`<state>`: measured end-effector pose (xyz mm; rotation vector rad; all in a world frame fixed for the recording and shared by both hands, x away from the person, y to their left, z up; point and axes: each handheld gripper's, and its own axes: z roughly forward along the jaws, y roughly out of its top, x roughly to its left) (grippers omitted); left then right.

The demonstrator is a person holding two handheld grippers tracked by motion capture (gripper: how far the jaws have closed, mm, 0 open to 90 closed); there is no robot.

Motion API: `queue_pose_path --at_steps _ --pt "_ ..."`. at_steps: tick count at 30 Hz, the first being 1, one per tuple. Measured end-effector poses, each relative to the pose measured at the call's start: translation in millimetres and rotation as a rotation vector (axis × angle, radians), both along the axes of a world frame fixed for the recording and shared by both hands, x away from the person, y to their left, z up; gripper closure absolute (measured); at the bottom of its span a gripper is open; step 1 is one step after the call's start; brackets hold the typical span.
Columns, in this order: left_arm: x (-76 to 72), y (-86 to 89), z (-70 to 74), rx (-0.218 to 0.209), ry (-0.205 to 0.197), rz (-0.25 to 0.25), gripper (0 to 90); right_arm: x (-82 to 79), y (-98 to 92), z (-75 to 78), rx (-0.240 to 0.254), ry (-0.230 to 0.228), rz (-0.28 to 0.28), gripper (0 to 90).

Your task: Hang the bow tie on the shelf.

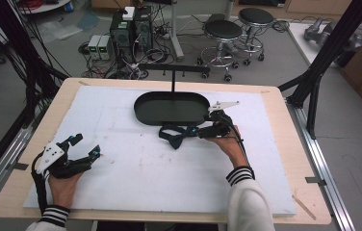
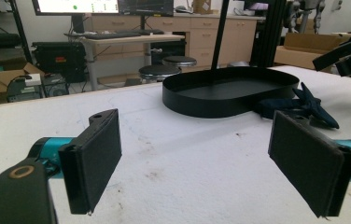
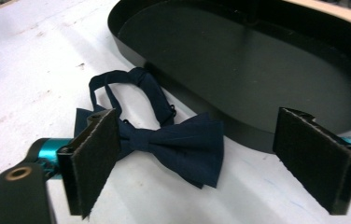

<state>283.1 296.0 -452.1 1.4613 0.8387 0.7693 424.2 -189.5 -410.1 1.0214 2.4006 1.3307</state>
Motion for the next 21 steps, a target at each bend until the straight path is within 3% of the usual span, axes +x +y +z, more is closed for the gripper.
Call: queue_pose_path --at_steps 12,21 --pt "0.3 0.5 -0.1 -0.007 0.001 0.002 17.5 11.2 4.6 -20.3 -0.023 0.085 0.022 16.0" --pt "0.5 1.1 0.0 -0.008 0.006 0.002 17.5 13.6 12.4 -27.5 -0.04 0.101 0.041 17.9"
